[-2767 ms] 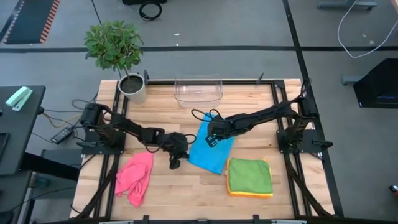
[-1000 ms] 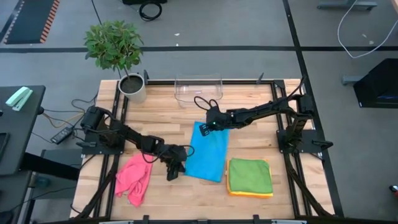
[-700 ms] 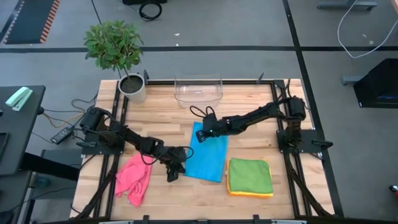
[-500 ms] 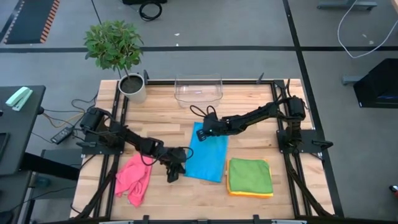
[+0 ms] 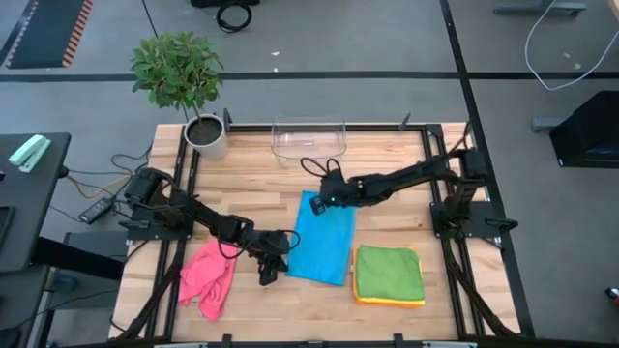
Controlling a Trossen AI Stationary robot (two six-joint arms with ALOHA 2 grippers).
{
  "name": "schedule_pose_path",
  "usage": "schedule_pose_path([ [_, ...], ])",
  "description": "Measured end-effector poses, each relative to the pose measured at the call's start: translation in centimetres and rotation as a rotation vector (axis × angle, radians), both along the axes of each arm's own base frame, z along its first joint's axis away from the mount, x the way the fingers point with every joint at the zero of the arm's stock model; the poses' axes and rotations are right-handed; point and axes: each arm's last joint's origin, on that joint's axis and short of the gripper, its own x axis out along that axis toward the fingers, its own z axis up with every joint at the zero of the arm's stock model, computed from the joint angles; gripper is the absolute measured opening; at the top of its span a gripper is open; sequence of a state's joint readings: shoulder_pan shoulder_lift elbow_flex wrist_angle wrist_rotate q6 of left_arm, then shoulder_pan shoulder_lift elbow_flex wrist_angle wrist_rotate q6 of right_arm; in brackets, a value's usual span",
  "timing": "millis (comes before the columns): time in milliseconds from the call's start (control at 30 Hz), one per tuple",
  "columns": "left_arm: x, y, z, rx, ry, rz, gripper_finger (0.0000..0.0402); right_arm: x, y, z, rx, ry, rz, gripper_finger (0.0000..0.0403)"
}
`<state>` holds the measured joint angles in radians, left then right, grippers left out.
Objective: Fold microfiber towels
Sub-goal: Fold the blue towel on the table
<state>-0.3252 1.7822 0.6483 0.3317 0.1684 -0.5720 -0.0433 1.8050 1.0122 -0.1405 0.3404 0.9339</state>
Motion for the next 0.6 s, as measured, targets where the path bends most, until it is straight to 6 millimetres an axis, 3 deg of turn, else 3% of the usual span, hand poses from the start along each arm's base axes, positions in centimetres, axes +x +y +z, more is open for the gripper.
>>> schedule_pose_path([
  [167,0.1,0.0,0.1,0.004,-0.016,0.009,0.0010,-1.7,1.6,-0.6,0.034,0.191,0.045,0.0002],
  [467,0.1,0.1,0.1,0.004,-0.017,0.014,0.0008,-3.6,1.5,-2.4,0.061,0.327,-0.006,0.0002],
  [600,0.1,0.1,0.1,-0.001,-0.013,0.021,0.0015,-3.7,1.7,-1.8,0.036,0.333,0.027,0.0002],
])
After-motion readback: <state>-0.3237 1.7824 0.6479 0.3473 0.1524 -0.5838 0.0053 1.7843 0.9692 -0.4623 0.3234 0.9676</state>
